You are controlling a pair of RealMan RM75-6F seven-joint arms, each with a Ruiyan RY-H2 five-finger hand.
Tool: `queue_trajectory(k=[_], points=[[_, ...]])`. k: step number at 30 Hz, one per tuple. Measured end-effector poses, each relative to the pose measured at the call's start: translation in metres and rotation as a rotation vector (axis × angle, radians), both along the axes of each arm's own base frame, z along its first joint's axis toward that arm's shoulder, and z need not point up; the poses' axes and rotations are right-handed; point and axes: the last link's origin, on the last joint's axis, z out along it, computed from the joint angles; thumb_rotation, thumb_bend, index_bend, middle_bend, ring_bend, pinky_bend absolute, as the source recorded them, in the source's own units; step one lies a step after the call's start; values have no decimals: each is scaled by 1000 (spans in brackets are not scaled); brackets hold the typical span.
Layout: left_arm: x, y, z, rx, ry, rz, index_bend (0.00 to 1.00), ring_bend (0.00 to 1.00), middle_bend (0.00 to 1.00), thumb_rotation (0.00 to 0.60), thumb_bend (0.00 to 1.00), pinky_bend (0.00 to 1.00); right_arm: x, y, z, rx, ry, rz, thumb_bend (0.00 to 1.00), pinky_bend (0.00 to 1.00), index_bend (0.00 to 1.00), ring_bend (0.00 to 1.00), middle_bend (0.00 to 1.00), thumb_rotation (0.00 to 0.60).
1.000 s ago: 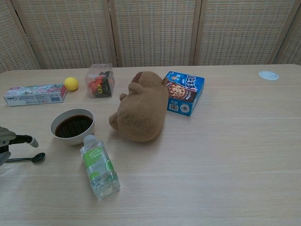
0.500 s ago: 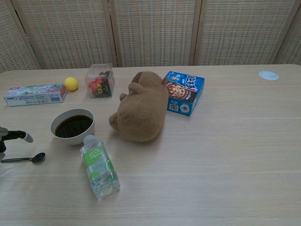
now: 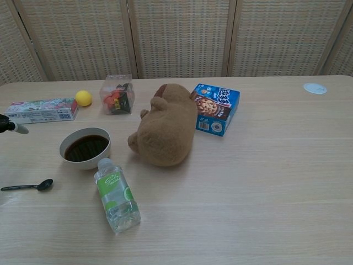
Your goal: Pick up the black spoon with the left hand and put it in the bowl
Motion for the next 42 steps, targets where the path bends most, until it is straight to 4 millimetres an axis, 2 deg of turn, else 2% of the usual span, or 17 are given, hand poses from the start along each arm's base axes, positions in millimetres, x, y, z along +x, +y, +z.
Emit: queue_trajectory(k=[8, 14, 34, 42], points=[[-8, -4, 4, 44, -41, 24, 185, 0, 121, 600, 542, 0, 0, 1, 1, -2, 1, 1, 299, 217, 429, 130, 267, 600], [-16, -5, 8, 80, -65, 48, 230, 0, 121, 600, 418, 0, 1, 0, 0, 2, 1, 3, 300, 217, 429, 130, 267, 600], [-33, -9, 10, 111, -50, 96, 408, 0, 121, 600, 417, 0, 1, -1, -1, 6, 2, 1, 300, 217, 429, 130, 267, 600], [-38, -10, 10, 110, -46, 116, 420, 0, 121, 600, 417, 0, 1, 0, -1, 6, 3, 2, 299, 217, 429, 130, 267, 600]])
